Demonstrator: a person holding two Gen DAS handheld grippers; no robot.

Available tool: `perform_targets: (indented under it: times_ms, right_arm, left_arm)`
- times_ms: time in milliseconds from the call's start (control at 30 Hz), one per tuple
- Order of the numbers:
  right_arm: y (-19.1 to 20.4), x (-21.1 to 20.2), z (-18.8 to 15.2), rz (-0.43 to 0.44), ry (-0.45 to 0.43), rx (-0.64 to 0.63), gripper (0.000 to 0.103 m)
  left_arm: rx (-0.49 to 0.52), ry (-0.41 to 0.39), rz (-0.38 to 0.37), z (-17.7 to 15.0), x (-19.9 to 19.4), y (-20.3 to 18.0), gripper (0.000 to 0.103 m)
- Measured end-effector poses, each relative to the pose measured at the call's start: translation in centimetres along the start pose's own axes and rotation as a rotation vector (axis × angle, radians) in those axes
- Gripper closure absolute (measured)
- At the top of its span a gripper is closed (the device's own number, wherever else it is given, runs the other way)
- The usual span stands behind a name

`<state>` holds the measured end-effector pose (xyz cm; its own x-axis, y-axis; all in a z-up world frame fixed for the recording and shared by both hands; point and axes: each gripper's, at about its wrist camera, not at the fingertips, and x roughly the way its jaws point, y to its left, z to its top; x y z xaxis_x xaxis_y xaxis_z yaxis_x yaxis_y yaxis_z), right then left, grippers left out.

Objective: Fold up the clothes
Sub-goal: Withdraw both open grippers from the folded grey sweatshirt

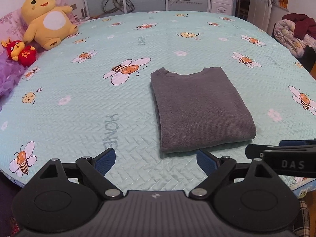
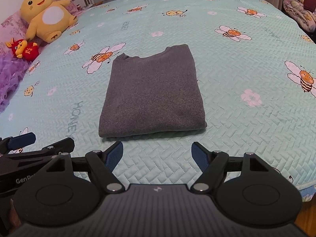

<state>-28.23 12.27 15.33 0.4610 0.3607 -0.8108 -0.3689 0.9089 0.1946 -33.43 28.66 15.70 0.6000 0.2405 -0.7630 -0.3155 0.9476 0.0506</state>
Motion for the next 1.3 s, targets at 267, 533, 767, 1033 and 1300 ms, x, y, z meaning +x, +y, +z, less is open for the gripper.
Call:
perform_targets:
  times_ms: [267,533,767,1033,1300]
  right_arm:
    - [-0.3,1.6,1.1,-0.05,0.035,-0.002,0.027]
    - [-1.3,3.1,2.3,-0.059,0.045,0.014,0.027]
    - [-2.3,5.2,3.1,-0.068,0.07,0.037,0.027]
    - [-2.5,7.1,3.6,-0.076,0.102,0.036,0.027]
    - [-2.2,8.3,3.9,-0.109,0.131,0.012,0.027]
  left_arm:
    - [-0.034,0.033,-0.021,0.6,1.3,0.4,0.011]
    - [-0.036,0.085,-0.02,1.2,3.6,0.1,0.011]
    - [-0.042,0.128,-0.026,1.7,5.6,0.0,0.011]
    - [-0.051,0.162,-0.031,2.1,7.3,0.2,0.011]
    - [-0.06,0.196,-0.035,2.1,8.7,0.7,0.011]
